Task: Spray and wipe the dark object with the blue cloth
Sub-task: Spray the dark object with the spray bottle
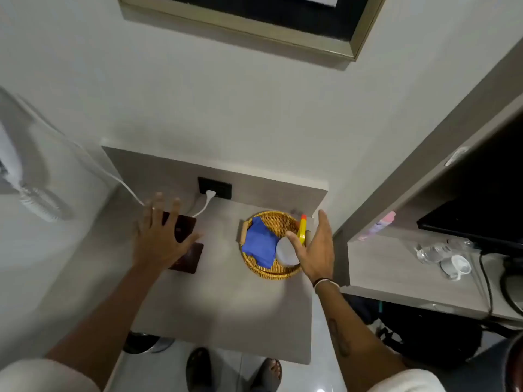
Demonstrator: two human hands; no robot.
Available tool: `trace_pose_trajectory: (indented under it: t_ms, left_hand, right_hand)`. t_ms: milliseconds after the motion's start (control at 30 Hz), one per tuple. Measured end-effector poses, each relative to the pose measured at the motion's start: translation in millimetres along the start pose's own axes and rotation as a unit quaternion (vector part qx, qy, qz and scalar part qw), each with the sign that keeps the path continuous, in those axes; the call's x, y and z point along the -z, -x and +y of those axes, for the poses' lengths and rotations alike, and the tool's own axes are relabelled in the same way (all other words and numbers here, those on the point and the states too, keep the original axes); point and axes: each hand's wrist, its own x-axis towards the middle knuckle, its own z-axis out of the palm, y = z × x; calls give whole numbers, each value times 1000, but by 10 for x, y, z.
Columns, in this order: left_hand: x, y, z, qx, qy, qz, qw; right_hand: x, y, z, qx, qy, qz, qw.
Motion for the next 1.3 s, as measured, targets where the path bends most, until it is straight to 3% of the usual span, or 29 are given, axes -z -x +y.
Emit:
trace_pose_trajectory:
  t_ms: [67,267,400,667,767,867,1000,1133,1300]
  left_hand:
    - [11,-1,-16,14,29,-41,999]
    - [-61,34,-7,18,21,-47,999]
    - [-87,28,-3,65,47,-42,996]
    - [-49,-61,-141,70,92,-45,992]
    - [14,-140,-334,100,145,-67,982]
    - [74,-204,-507,117,192,-78,971]
    - [49,-262,-674,110,235,-77,963]
    - [36,-306,-745,106,267,-69,955]
    - [-7,-306,-844,102,301,-59,946]
  right_hand:
    - [-66,37,27,-31,-57,4,998]
    - [-354,27,133,-85,-135,-56,986]
    - [-535,1,182,-101,-151,-35,983]
    - [-404,-100,-114,54,-122,36,990]
    - [-438,-27,-370,138,-193,-22,971]
    - [-696,128,-619,103,-292,-165,937]
    - [-1152,288,-800,139,-263,-290,910]
    - [-1486,369,-938,201,-182,-305,913]
    - [-1656,353,-1062,171,-163,-282,930]
